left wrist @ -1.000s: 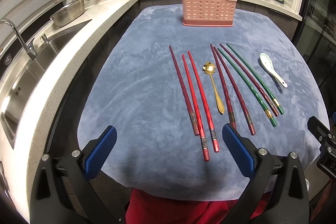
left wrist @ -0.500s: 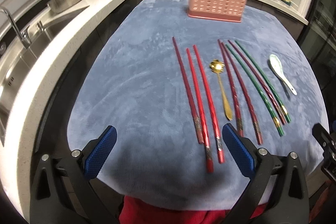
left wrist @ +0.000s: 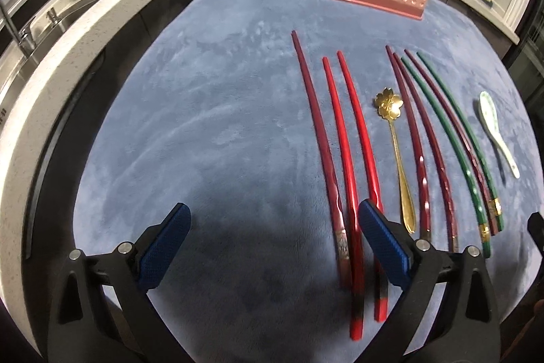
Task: Organize utensils
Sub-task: 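Grasp a dark red chopstick with the left tool while the right tool grasps the white spoon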
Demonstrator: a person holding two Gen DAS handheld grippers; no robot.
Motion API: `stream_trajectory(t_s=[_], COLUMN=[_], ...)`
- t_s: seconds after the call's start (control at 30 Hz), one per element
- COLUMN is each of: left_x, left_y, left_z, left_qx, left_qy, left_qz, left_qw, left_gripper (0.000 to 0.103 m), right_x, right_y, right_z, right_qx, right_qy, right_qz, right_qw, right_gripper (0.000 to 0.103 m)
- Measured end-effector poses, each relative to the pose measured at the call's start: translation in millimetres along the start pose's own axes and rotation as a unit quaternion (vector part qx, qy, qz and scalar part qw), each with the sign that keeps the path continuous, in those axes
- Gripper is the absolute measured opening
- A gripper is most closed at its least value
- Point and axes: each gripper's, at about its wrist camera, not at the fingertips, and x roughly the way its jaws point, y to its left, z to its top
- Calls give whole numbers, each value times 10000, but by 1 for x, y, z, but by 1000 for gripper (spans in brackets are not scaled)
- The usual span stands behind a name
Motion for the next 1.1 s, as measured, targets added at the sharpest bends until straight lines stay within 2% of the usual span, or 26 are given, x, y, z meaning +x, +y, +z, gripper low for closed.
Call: stream_trajectory(t_s=[0.13,0.2,0.33,0.4,0.53,0.73,0.8,0.87,0.97,1.1], left_x=[7,9,12,14,11,6,5,3,3,4], left_y=[-1,1,6,5,7,5,3,1,-2,-3], left_z=[1,3,2,-1,-3,-7,-7,-8,-9,-9], left_qx=[53,35,-47,55,114,194,235,276,332,383], left_qy=[53,65,154,207,192,189,196,211,207,196], left_qz=[-1,22,-92,-38,-63,-205,-269,-320,-318,-293], left_qw=[10000,10000,9998,9998,9997,9994,9992,9989,9987,9986], left_gripper=[89,83,82,73,65,39,24,18,14,14], right_x=[6,8,12,13,14,19,21,25,33,48], right_y=[3,5,8,9,8,2,0,-3,-8,-16], right_z=[4,5,6,6,6,14,22,31,43,53], right_qx=[-43,-71,-88,-90,-73,-12,18,77,176,399], right_qy=[35,47,96,112,116,41,-11,-26,-9,131], right_qz=[4,8,22,24,42,118,196,259,302,533], right_qw=[10000,10000,9999,9999,9999,9999,9998,9996,9994,9977], right_gripper=[96,96,96,96,96,95,90,83,68,50])
